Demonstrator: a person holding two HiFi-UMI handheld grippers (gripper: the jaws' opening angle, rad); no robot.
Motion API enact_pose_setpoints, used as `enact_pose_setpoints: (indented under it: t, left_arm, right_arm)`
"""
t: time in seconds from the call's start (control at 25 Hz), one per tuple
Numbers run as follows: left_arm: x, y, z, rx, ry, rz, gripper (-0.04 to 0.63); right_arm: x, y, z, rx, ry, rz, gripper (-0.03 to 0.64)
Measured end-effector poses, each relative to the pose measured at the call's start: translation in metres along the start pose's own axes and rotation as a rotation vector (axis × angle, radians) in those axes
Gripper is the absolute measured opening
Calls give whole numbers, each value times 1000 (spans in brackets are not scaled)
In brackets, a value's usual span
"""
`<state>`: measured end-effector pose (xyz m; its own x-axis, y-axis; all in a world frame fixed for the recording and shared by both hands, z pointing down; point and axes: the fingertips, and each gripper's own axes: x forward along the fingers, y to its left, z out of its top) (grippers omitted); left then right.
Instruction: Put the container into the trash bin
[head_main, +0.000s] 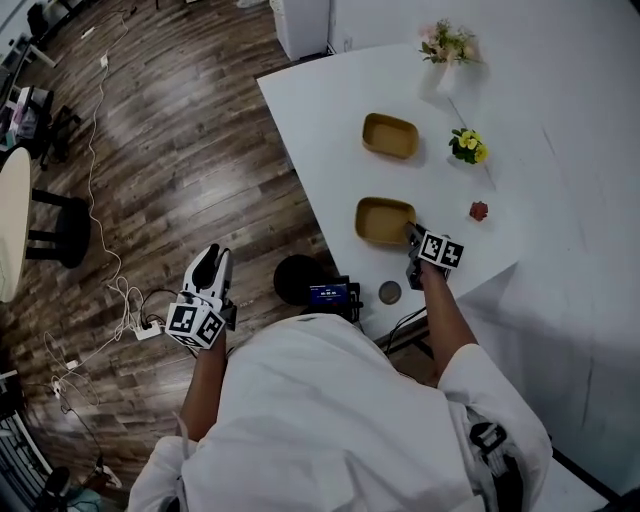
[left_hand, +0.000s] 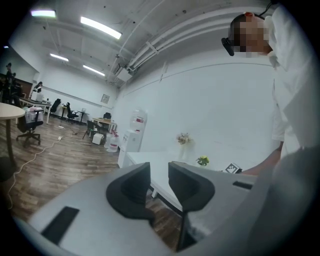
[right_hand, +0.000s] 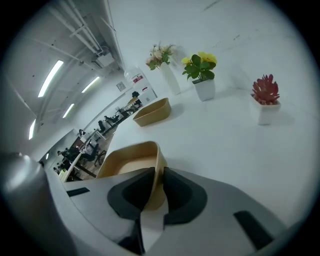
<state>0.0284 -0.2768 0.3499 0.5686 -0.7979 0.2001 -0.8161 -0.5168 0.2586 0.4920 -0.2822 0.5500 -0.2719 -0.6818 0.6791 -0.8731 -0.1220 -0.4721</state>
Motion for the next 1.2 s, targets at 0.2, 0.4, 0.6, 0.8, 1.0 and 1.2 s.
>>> enact_pose_setpoints:
  t: [0.2, 0.4, 0.6, 0.8, 1.0, 1.2]
  left_arm:
    - [-26, 3, -7, -33, -1, 14, 115]
    - [-56, 9, 5, 12, -45, 17, 112]
    - [-89, 18, 25, 31, -114, 10, 112]
    - [-134, 25, 40, 92, -158, 8, 110]
    - [-184, 33, 49, 163, -186, 6, 109]
    - [-234, 48, 54, 174, -214, 8, 106]
  right_arm:
    - [-17, 6, -2, -17, -4, -45, 51]
    - [-34, 42, 7, -30, -90, -2, 46]
    - [-64, 91, 12, -56, -169, 46, 46]
    - [-82, 156, 1, -80, -224, 118, 46]
    - [-99, 220, -23, -100, -265, 185, 46]
    - [-109, 281, -60, -129, -271, 249, 46]
